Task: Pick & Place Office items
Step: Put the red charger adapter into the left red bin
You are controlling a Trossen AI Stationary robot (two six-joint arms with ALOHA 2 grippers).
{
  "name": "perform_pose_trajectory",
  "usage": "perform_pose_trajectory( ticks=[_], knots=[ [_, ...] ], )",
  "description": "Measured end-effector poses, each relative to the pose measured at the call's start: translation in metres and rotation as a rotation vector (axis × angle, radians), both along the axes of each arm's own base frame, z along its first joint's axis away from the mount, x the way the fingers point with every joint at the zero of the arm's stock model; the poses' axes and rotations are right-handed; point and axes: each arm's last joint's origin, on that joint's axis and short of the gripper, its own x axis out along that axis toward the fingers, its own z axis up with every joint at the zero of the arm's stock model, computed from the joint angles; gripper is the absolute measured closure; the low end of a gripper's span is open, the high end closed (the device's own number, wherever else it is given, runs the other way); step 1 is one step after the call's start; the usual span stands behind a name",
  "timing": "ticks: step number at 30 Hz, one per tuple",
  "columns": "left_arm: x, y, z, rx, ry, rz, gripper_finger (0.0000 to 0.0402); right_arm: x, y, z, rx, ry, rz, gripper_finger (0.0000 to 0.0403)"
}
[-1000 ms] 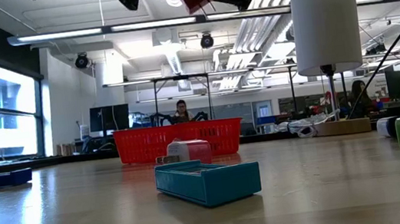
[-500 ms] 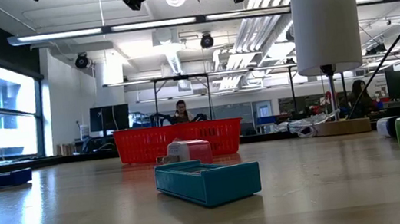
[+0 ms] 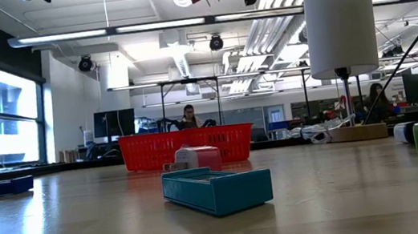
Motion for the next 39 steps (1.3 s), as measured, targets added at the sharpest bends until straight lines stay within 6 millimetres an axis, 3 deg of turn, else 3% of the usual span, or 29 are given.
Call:
perform_pose_trajectory(
  ticks=[11, 26, 39],
  knots=[
    [0.014, 0.011, -0.015, -0.079, 0.030, 0.037, 0.0152, 0.000, 0.001, 0.001, -0.001, -0.009, 0.025, 0.0296],
    [0.011, -0.004, -0.010, -0.021, -0.026, -0.007, 0.0157, 0.000, 0.001, 0.000, -0.005, -0.005, 0.027, 0.0296],
    [0.014, 0.006, -0.011, -0.057, -0.023, 0.055, 0.0290, 0.000, 0.000, 0.000, -0.005, -0.002, 0.004, 0.0296]
  ],
)
